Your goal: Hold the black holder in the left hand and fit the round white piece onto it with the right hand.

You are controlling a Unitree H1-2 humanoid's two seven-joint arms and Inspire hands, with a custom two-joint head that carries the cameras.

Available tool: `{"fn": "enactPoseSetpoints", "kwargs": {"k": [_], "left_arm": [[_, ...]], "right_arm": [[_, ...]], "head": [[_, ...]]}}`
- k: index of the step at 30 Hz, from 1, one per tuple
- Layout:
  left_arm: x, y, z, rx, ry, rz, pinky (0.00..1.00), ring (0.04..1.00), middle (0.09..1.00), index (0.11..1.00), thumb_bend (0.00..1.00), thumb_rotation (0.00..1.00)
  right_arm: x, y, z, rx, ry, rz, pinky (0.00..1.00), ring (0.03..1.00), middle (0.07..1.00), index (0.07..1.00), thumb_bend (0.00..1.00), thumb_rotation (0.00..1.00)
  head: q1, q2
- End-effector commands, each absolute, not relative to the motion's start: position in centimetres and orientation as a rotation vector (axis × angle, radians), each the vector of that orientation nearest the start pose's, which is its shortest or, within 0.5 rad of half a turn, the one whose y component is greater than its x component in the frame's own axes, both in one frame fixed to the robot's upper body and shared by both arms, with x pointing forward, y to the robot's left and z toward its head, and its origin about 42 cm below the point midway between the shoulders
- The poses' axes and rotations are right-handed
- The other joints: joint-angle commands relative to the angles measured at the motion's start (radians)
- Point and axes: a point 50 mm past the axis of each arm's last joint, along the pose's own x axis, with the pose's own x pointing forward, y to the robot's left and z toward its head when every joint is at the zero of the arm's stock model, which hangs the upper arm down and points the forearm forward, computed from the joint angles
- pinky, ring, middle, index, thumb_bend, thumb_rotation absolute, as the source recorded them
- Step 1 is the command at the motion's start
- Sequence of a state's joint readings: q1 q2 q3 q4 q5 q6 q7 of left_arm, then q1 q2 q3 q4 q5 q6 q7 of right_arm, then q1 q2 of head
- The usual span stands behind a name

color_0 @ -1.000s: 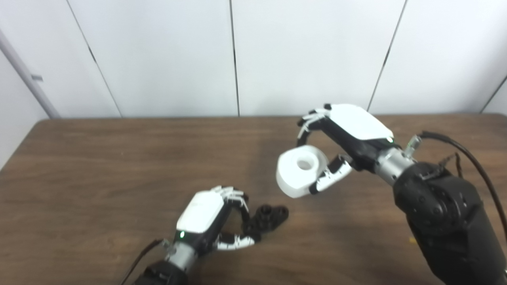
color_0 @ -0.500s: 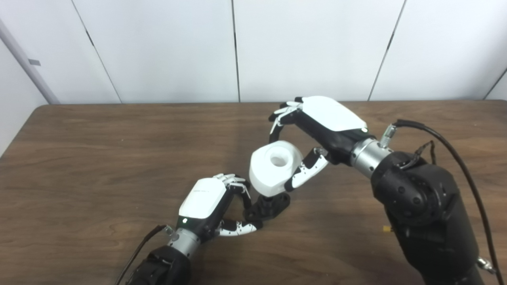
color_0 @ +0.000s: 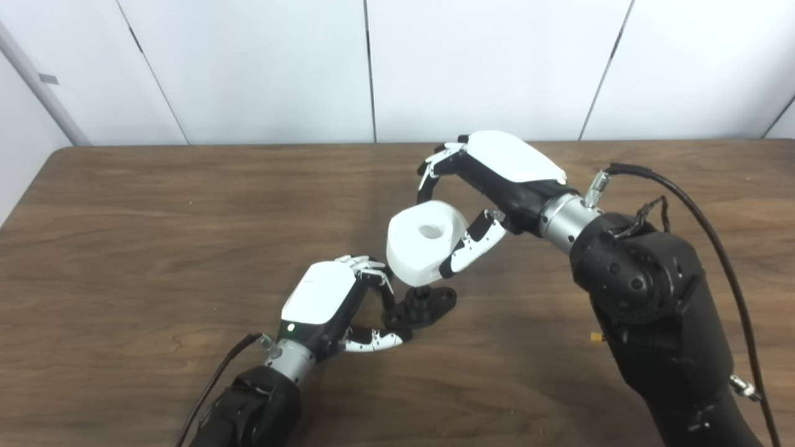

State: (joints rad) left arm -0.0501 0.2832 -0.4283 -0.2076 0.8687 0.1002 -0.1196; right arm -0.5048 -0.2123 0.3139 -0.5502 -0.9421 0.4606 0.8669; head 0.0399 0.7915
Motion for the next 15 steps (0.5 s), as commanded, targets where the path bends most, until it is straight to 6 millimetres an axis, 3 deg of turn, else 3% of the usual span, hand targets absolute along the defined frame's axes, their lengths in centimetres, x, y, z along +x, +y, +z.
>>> {"fn": "enactPoseSetpoints", "kwargs": {"k": [1, 15], "left_arm": [[26.22, 16.96, 11.87, 1.137, -0.156, -0.516, 0.88, 0.838, 0.764, 0.487, 0.52, 0.05], [25.98, 16.81, 11.68, 1.138, -0.147, -0.518, 0.88, 0.844, 0.770, 0.487, 0.52, 0.05]], "right_arm": [[32.84, -14.31, 33.54, -1.169, -0.325, 0.468, 1.00, 0.921, 0.813, 0.483, 0.52, 0.13], [32.45, -13.86, 32.63, -1.193, -0.317, 0.498, 0.99, 0.911, 0.798, 0.482, 0.52, 0.14]], "head": [[0.000, 0.001], [-0.005, 0.002]]}}
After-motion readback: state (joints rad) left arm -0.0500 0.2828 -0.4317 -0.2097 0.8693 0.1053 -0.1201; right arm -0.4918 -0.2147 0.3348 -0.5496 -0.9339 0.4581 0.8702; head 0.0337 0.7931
